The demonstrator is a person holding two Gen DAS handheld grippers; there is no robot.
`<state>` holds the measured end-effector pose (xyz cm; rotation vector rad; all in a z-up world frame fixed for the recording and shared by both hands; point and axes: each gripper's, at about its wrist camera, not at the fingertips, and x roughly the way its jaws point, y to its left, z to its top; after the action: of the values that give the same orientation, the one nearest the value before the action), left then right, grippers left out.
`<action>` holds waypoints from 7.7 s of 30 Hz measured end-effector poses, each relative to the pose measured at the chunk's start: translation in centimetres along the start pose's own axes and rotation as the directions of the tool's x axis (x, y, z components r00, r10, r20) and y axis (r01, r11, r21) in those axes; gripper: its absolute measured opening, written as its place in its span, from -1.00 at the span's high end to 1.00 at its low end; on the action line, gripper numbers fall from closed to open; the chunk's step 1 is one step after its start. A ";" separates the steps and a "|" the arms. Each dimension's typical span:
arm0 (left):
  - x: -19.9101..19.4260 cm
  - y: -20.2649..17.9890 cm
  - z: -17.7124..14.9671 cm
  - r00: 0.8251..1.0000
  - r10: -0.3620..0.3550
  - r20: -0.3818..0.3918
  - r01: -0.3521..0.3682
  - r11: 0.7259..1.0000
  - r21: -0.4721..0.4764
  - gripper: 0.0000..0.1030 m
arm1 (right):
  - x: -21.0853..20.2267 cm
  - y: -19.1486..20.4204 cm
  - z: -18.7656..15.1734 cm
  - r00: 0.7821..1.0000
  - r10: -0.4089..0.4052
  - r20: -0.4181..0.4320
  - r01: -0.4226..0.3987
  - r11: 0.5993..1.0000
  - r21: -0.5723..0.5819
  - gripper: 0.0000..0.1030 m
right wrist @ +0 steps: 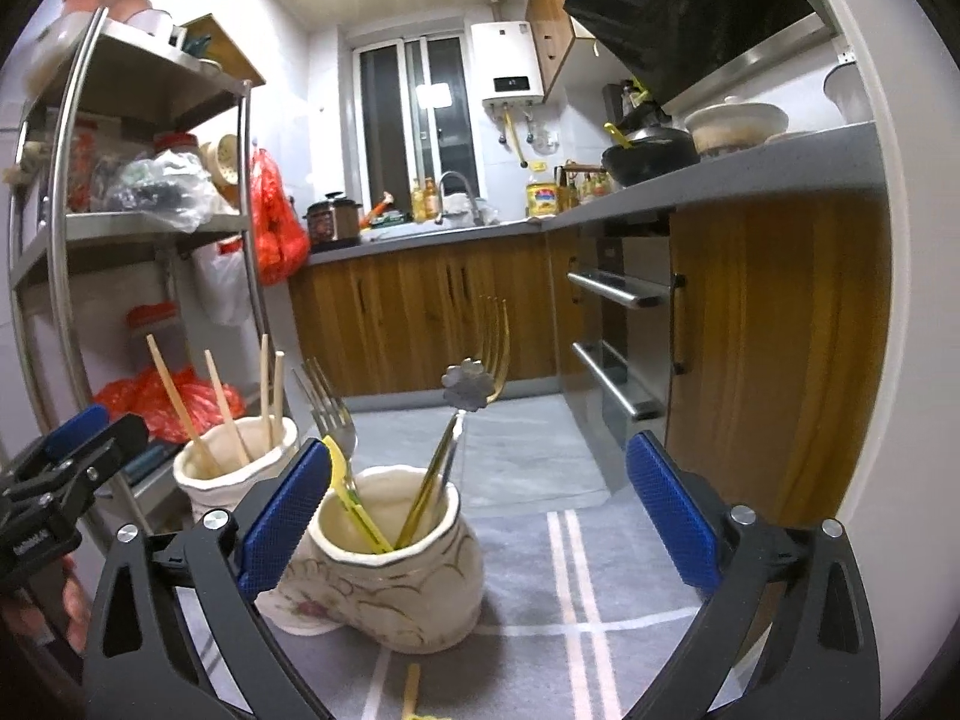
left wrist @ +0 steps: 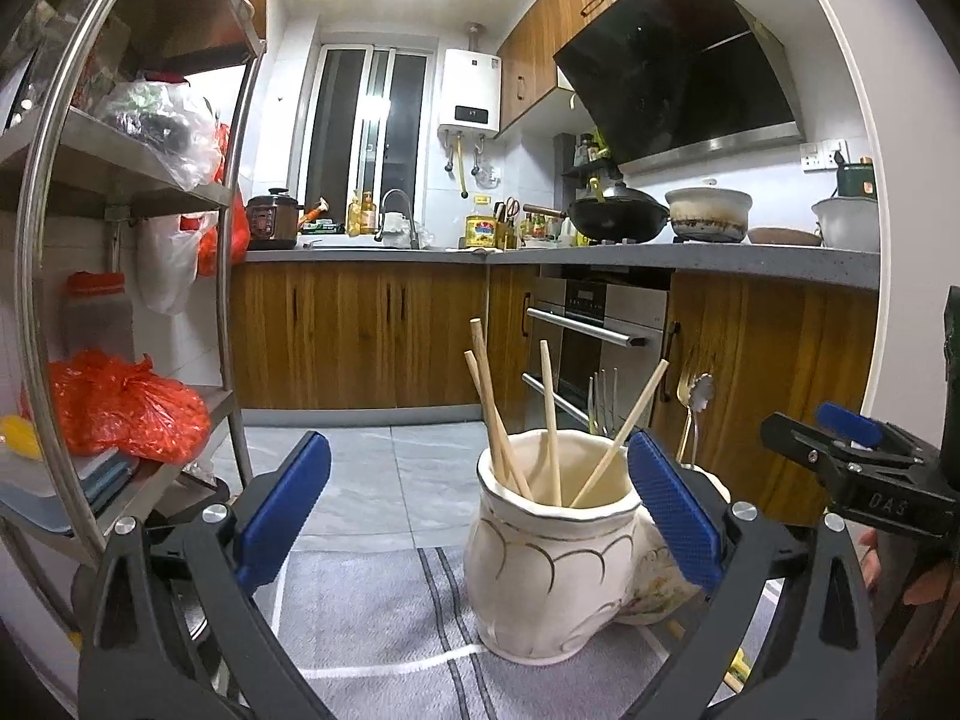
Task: Organize utensils
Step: 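Pull both open grippers back from the holder toward the cloth, then grasp the yellow plastic utensil with the right gripper while the left grasps the chopstick, then lift and carry the yellow utensil and chopstick up over the holder's cups, then lower the yellow utensil into the shorter cup while the left lowers chopstick into taller cup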
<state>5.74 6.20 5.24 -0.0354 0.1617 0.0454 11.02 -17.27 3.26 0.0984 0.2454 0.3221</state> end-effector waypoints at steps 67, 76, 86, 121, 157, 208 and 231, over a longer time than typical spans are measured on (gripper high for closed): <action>-2.6 -4.5 -6.5 0.935 -0.066 -0.349 0.103 0.991 0.087 -0.90 | -0.7 1.4 -9.5 0.815 0.051 -0.577 -0.163 0.976 -0.144 0.27; -2.5 -5.3 -6.6 0.926 -0.095 -0.366 0.140 0.985 0.099 -0.90 | -0.1 1.3 -9.5 0.808 0.097 -0.582 -0.188 0.977 -0.098 0.80; -1.4 -7.8 -7.6 0.880 -0.136 -0.456 0.190 0.979 0.075 -0.90 | -1.0 -1.7 -7.4 0.865 0.092 -0.493 -0.143 0.988 -0.066 0.80; 0.8 -14.7 -10.5 0.753 -0.088 -0.652 0.199 0.975 0.097 0.83 | -4.1 -5.0 -4.9 0.933 0.126 -0.338 -0.125 0.992 0.025 0.80; -3.3 -2.5 0.6 0.920 -0.355 -0.168 0.369 0.928 0.057 0.89 | -2.0 0.8 0.9 0.973 0.224 -0.065 -0.222 0.975 0.028 0.80; 3.3 -1.3 0.0 0.971 -0.237 0.039 0.238 0.971 -0.033 0.89 | 7.2 5.1 0.4 0.991 0.135 0.007 -0.132 0.981 -0.139 0.80; 2.6 -1.1 -1.5 0.965 -0.259 -0.050 0.258 0.966 -0.034 0.89 | 3.3 3.8 -2.0 0.990 0.117 -0.080 -0.124 0.988 -0.097 0.80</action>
<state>8.15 5.21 3.39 -0.0845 0.2095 -0.2145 12.44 -12.45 1.10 0.0009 0.2964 0.4587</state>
